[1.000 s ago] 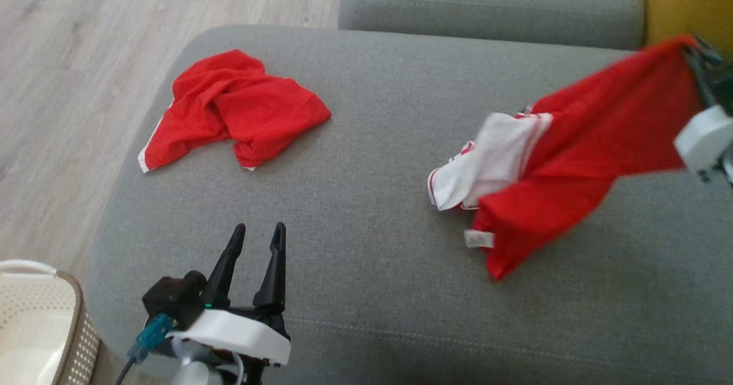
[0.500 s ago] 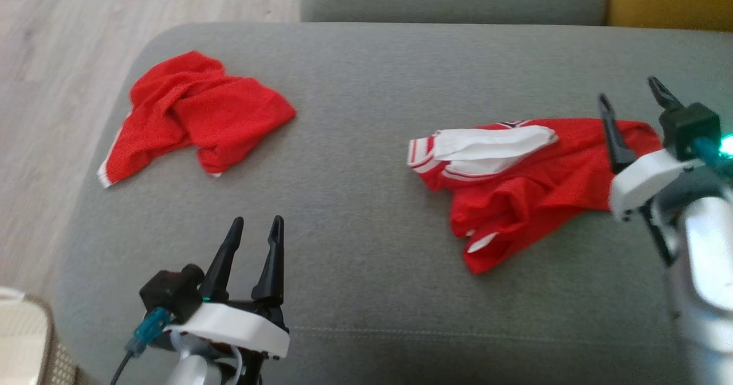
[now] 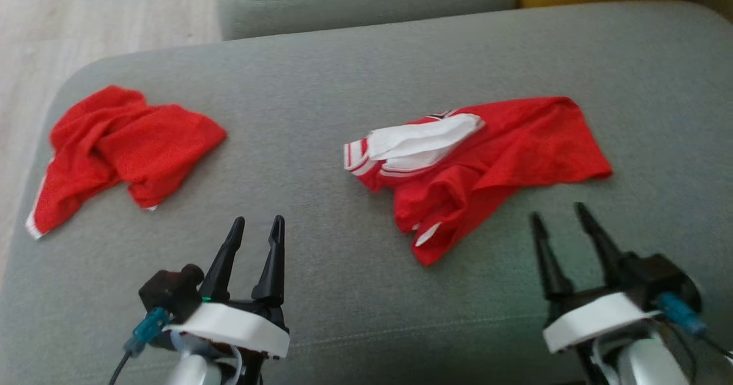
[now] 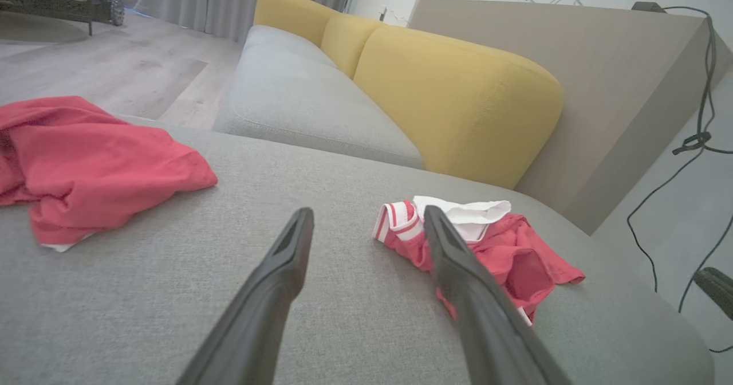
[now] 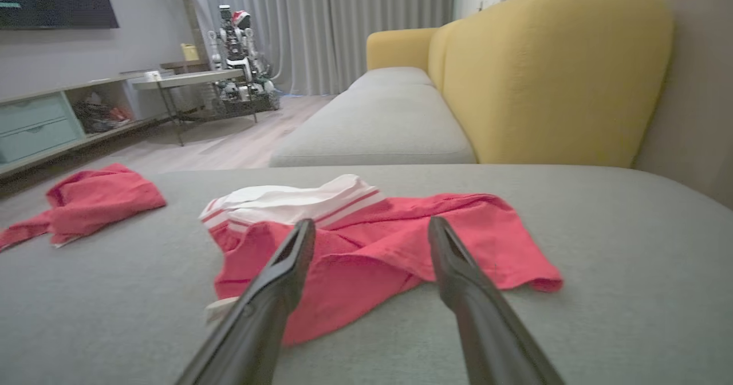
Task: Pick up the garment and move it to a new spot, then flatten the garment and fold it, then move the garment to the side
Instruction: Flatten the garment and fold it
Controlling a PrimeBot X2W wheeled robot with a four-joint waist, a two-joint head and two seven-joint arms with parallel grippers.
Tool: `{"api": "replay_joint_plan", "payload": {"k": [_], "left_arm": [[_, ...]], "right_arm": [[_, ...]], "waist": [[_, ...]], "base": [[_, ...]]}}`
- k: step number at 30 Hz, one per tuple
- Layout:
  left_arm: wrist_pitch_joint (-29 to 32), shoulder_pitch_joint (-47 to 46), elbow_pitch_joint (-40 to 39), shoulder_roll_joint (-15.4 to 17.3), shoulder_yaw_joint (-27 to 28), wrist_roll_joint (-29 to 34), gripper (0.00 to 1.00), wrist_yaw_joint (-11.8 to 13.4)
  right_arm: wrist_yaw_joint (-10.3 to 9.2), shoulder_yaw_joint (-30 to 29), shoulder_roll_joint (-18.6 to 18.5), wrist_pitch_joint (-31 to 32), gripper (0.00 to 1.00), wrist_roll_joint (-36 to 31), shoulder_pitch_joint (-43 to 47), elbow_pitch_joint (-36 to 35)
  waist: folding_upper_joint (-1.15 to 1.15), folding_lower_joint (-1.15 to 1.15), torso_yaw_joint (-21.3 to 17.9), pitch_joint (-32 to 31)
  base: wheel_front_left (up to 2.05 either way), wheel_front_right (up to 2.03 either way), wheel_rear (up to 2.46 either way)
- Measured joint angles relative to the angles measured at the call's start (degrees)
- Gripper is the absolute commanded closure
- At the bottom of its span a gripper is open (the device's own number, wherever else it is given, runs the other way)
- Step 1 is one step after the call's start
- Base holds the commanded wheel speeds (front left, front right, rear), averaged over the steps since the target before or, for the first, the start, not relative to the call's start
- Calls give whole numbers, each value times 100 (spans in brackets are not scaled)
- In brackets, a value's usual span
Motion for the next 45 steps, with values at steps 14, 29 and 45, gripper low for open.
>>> {"api": "replay_joint_plan", "payload": {"k": [14, 29, 45], "left_arm": [[24, -1226, 1029, 31, -293, 738, 0, -103], [449, -3354, 2584, 210, -1149, 1803, 0, -255], [142, -4008, 3587, 193, -1352, 2053, 100, 7]], "right_arm": [[0, 523, 22, -49, 0, 132, -101, -296], [0, 686, 23, -67, 0, 374, -324, -470], [0, 637, 23, -73, 0, 421, -460, -511]], "waist": [[0, 0, -745, 570], [0, 0, -1538, 1424], [0, 0, -1809, 1598]], "base": [[0, 0, 0], [0, 0, 0], [0, 0, 0]]}}
